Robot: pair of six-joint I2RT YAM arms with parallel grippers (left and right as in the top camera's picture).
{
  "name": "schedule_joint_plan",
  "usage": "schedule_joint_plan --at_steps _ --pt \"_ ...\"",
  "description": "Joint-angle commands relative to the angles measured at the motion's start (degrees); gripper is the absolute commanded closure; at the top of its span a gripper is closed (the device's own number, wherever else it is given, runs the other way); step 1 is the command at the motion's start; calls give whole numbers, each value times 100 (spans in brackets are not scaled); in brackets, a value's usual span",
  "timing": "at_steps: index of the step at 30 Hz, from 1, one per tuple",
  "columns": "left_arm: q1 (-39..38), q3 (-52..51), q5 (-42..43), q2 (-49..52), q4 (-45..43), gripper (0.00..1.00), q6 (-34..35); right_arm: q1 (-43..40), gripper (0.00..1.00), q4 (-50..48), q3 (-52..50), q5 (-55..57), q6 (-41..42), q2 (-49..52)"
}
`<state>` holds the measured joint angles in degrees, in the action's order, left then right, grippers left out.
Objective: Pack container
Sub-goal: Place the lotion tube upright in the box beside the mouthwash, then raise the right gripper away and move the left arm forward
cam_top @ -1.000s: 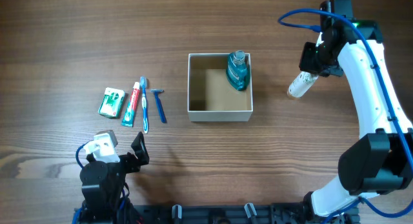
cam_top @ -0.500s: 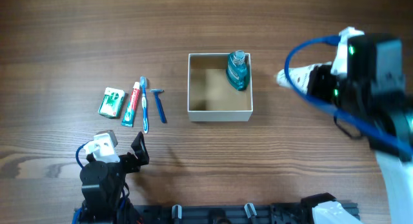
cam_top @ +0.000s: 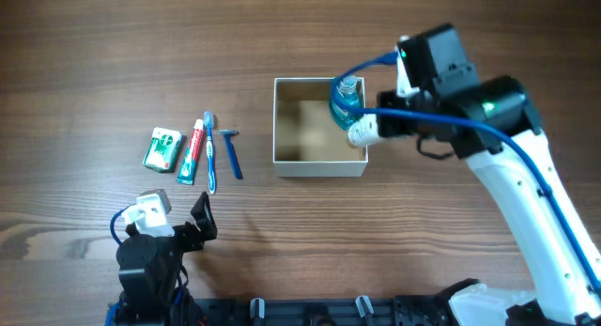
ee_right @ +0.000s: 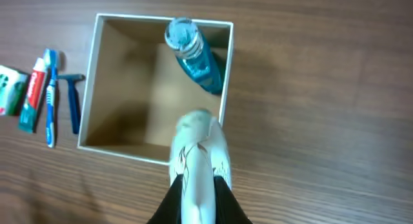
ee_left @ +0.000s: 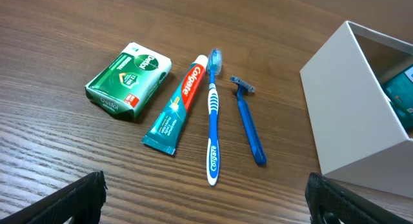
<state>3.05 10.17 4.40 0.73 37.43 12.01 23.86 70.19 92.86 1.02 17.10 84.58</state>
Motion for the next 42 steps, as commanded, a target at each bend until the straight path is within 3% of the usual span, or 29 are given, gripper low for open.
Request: schedule_joint_plan --at_steps 1,14,16,21,28,33,36,40,42 --pt "-22 -105 111 -57 26 0 -114 31 96 -79 28 -216 83 468" --pt "-22 -105 111 -57 26 0 -114 52 94 -68 22 -323 -391 1351" --pt "-22 -105 111 -57 26 0 -114 72 90 -57 22 -323 -385 1360" --pt "-22 -105 111 -57 26 0 -114 72 41 -52 22 -326 -389 1357" --pt "-22 -105 111 -57 26 0 -114 72 40 -103 37 -321 -393 1113" --pt "-22 -105 111 -57 26 0 -114 -44 27 -378 129 -190 -291 57" --pt "-22 -105 111 -57 26 0 -114 -398 25 -487 129 -85 -85 -553" --pt "-22 -105 111 -57 26 0 -114 -1506 19 -457 127 326 160 -1012" --pt "-22 -105 111 -57 26 0 -114 -1991 9 -334 120 223 258 -938"
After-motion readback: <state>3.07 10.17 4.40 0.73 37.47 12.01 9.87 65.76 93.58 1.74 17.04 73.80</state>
